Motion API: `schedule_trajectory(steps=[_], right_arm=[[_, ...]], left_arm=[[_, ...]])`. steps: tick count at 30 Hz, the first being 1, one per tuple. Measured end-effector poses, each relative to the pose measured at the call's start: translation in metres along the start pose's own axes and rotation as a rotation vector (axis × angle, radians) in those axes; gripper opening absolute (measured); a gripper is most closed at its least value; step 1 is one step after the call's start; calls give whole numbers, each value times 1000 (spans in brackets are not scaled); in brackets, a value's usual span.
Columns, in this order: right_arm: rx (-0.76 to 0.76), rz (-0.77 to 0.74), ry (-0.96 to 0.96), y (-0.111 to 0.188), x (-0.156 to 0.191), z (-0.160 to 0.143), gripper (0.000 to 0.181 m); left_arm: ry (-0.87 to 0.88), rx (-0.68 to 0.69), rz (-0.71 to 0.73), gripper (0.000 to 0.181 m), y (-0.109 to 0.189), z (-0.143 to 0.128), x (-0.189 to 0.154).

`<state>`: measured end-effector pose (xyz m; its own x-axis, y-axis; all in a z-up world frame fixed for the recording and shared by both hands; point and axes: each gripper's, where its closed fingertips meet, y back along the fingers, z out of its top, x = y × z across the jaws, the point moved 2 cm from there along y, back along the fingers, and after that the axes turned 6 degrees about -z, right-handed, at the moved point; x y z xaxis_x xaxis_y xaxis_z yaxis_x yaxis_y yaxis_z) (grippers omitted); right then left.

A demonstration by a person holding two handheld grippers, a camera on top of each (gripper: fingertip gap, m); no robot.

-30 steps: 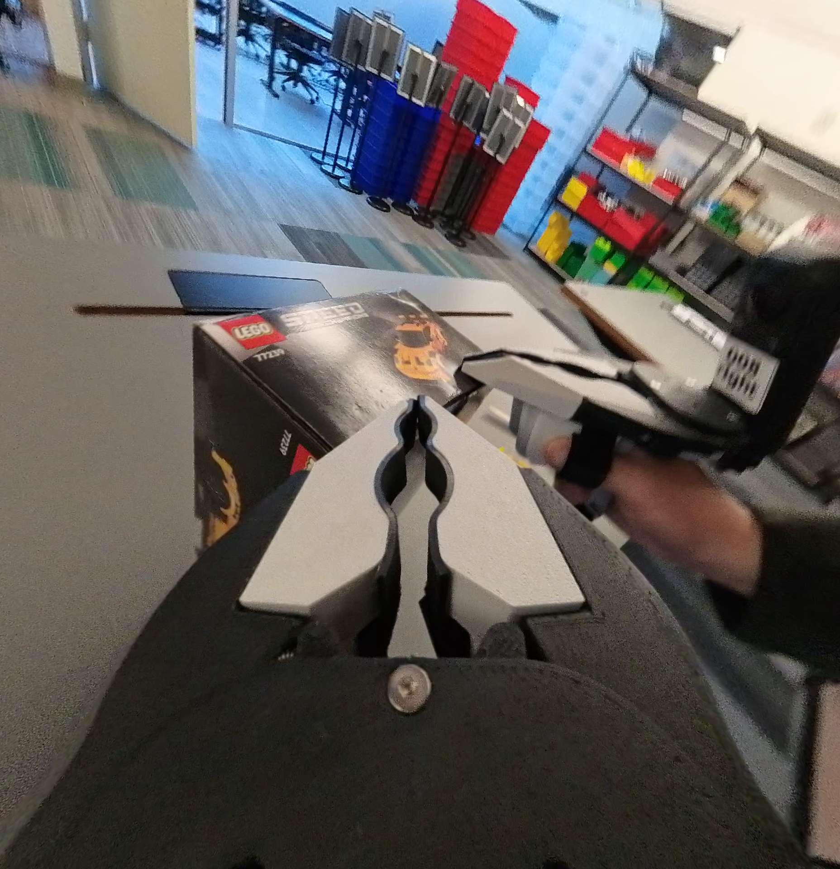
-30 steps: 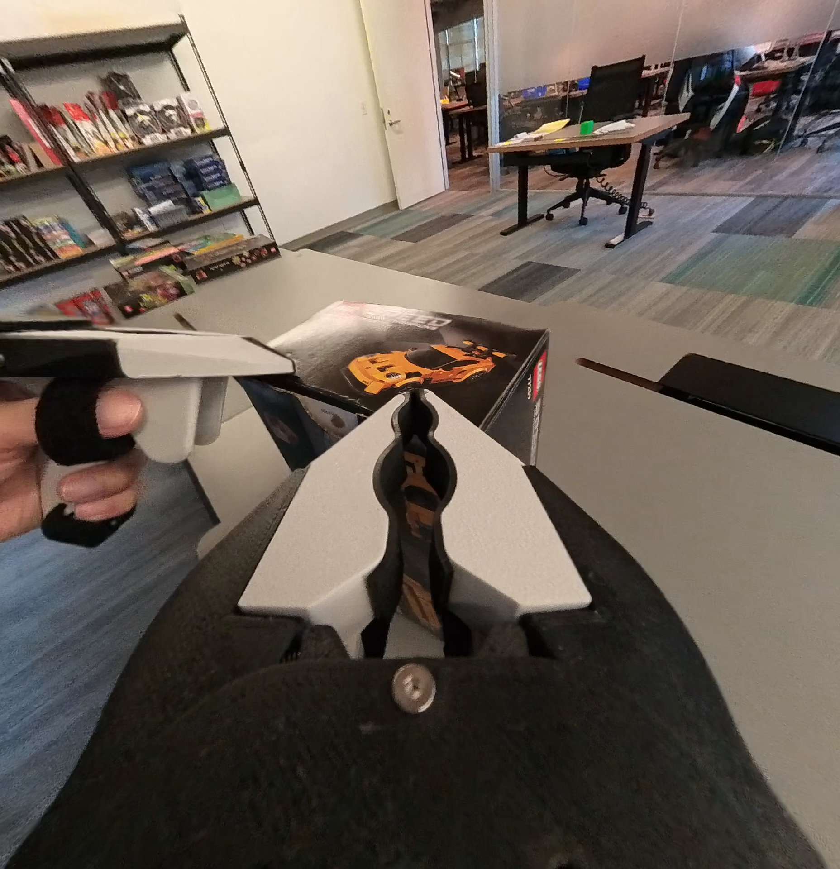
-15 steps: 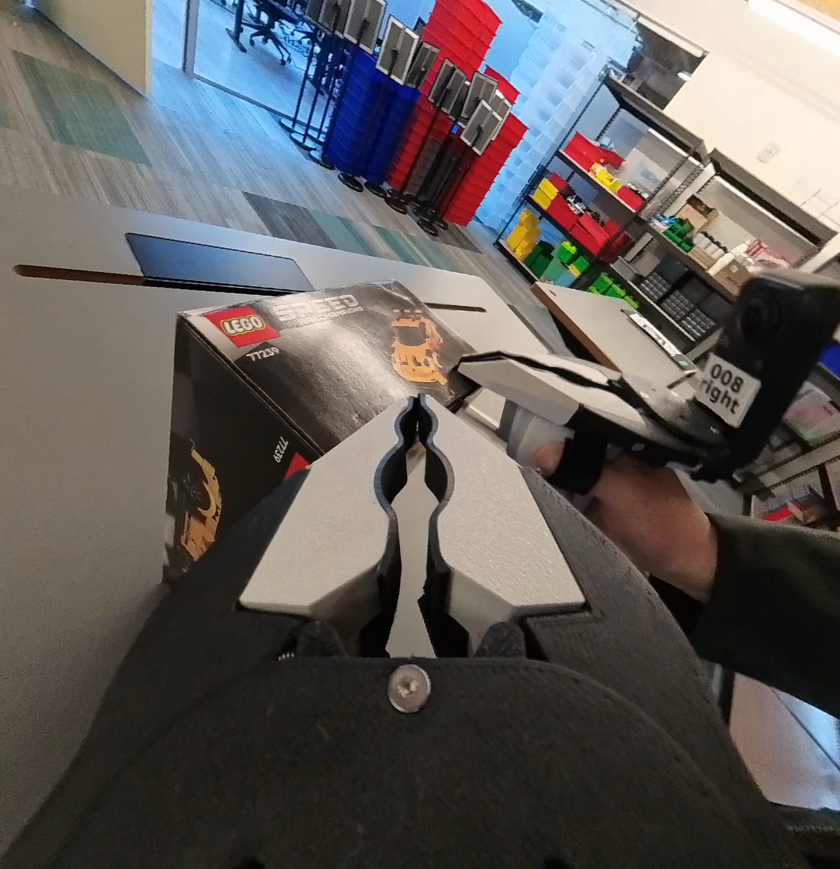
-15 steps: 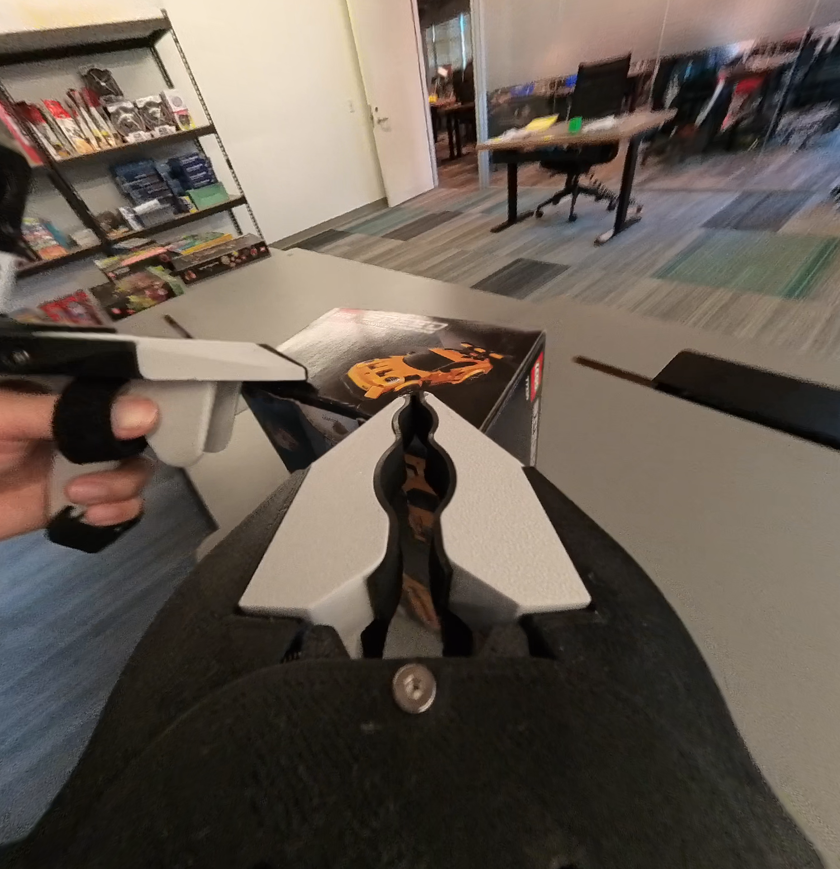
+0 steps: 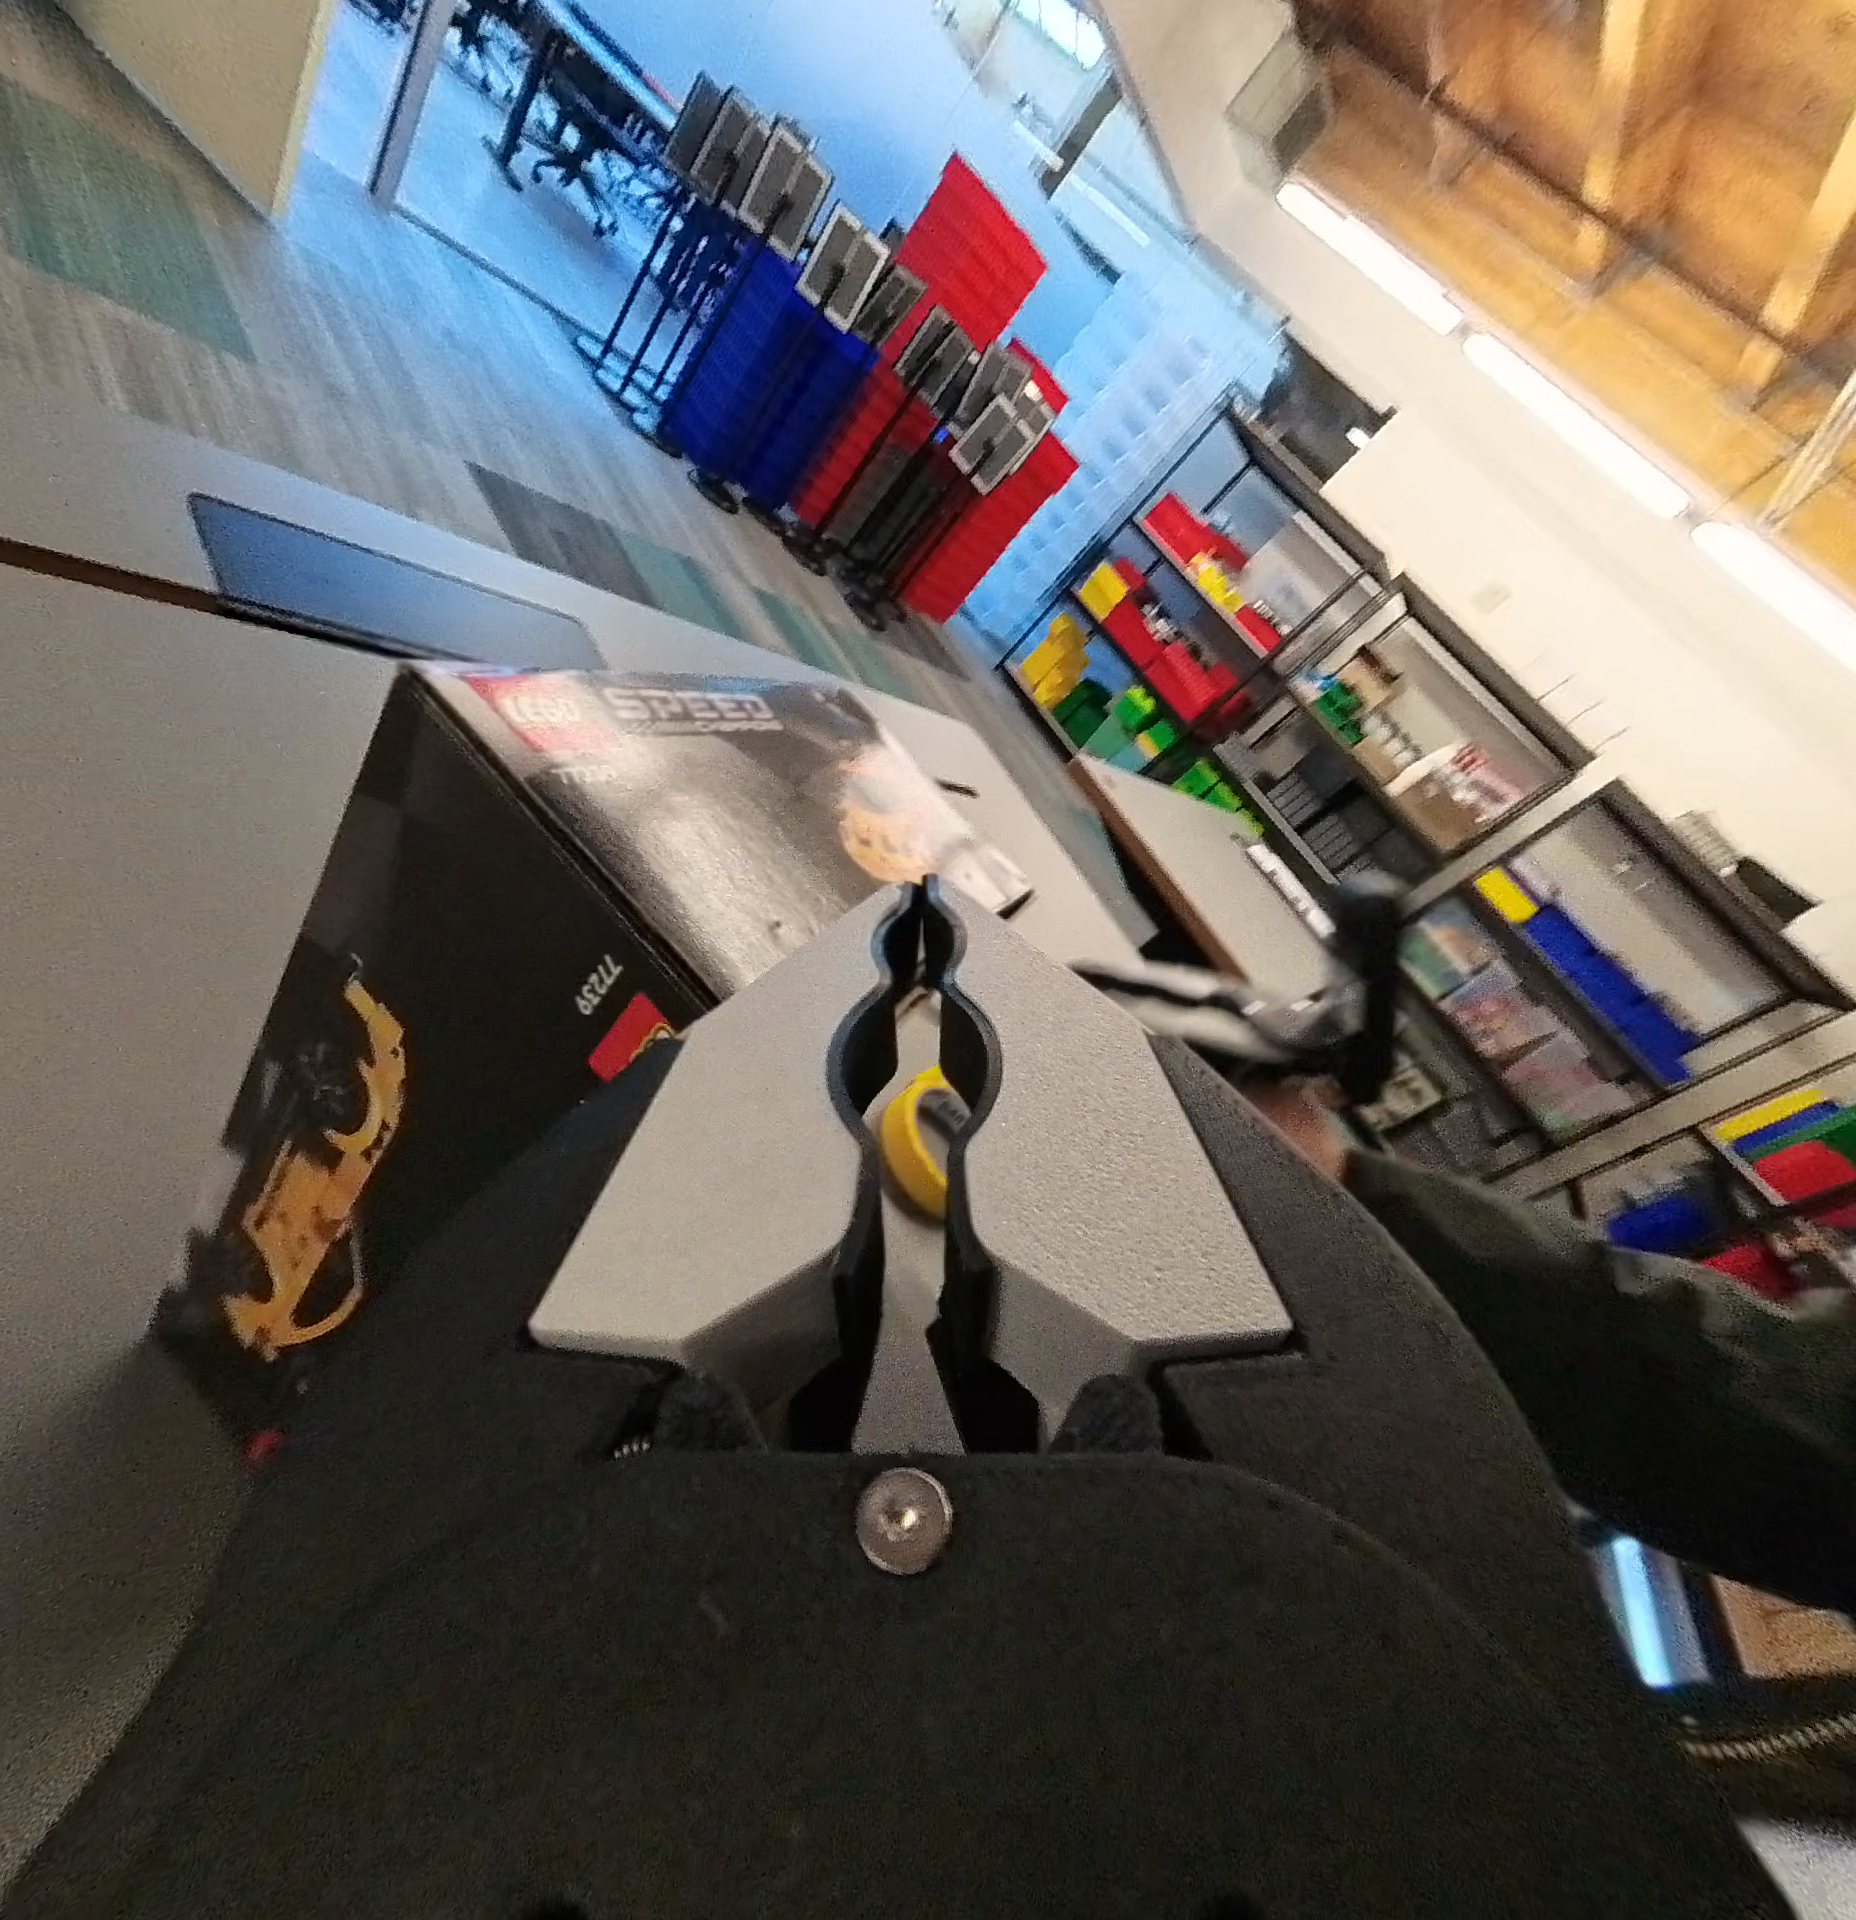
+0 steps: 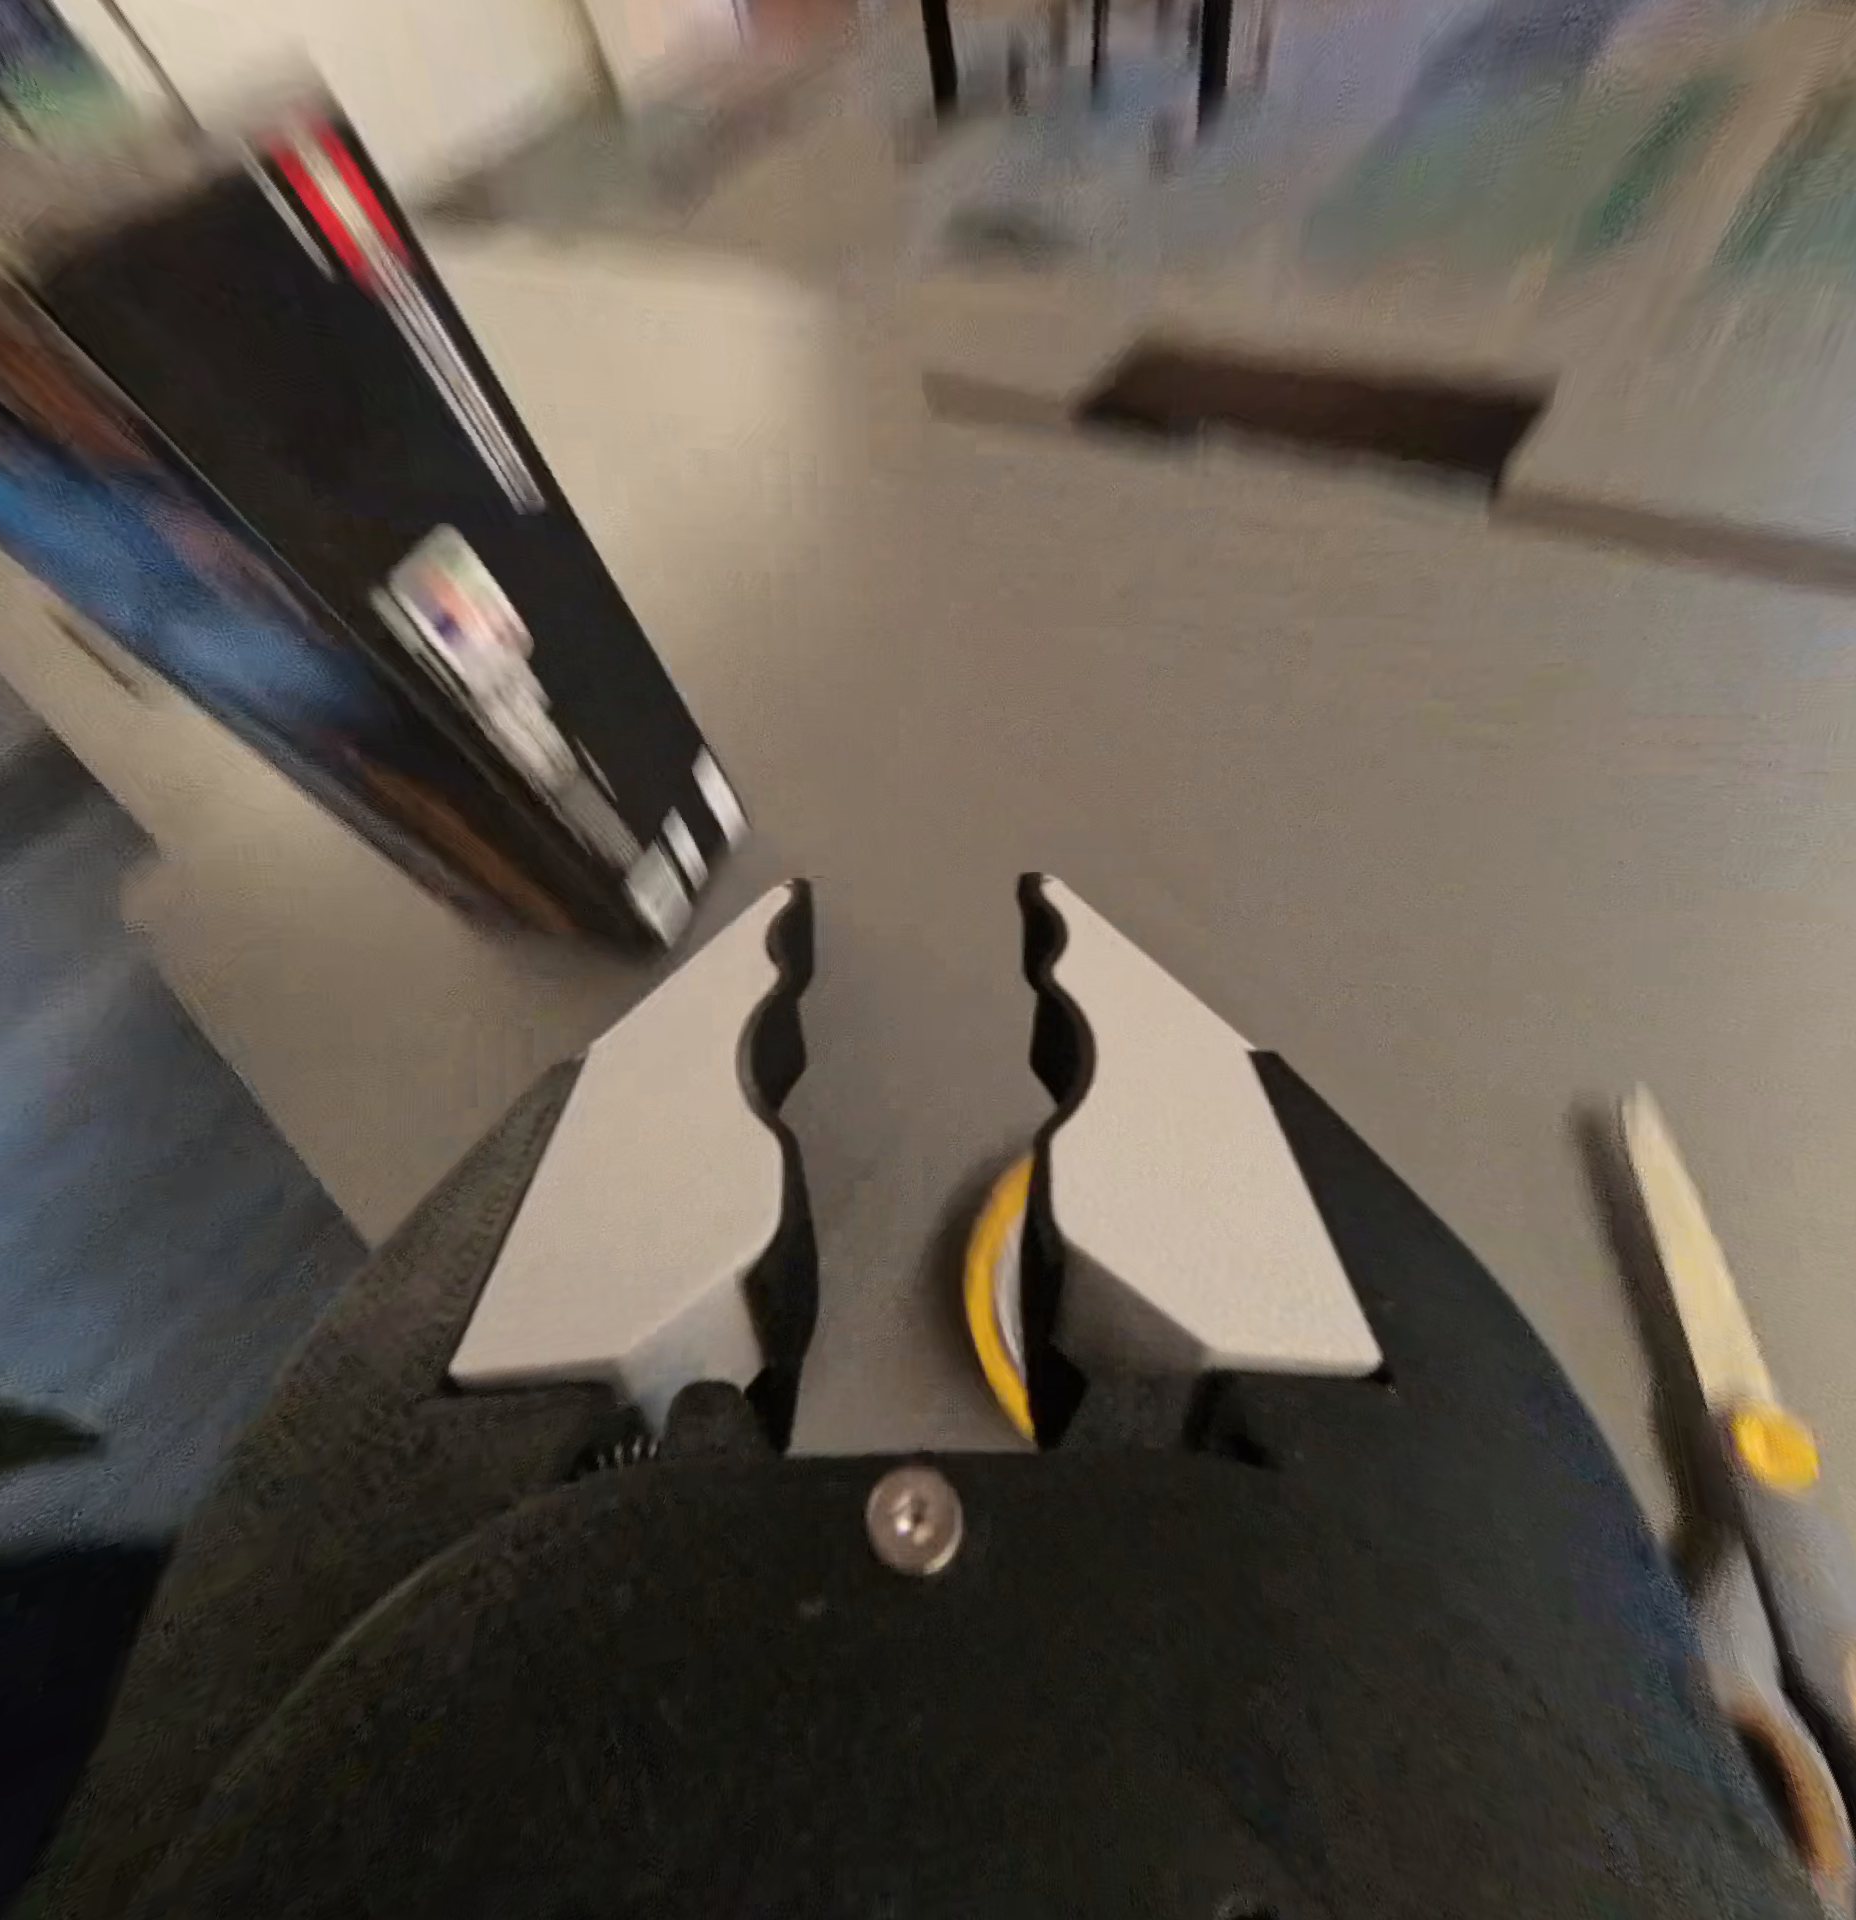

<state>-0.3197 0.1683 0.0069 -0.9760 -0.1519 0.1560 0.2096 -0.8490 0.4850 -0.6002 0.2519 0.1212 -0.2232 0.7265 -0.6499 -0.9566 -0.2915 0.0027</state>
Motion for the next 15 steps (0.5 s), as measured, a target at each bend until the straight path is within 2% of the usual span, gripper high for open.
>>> schedule_trajectory(steps=[1,3,6,8,10,12,14,15], right_arm=[[100,0,0,-5,-11,-30,48],[224,34,13,-16,-19,-72,49],[405,76,213,-32,-21,-119,49],[531,115,343,-38,-18,-144,47],[599,125,456,-40,-19,-157,29],[616,162,538,-39,-19,-157,18],[614,244,569,-32,-10,-147,10],[558,323,586,-25,5,-133,10]], left_arm=[[8,-26,-8,0,1,3,-1],[-1,-121,23,0,9,16,-5],[-150,-274,138,0,30,35,-28],[-252,-295,222,0,45,32,-56],[-307,-300,320,0,61,15,-85],[-318,-293,410,0,79,-17,-117],[-305,-273,500,0,101,-60,-147],[-288,-261,549,0,114,-82,-161]])
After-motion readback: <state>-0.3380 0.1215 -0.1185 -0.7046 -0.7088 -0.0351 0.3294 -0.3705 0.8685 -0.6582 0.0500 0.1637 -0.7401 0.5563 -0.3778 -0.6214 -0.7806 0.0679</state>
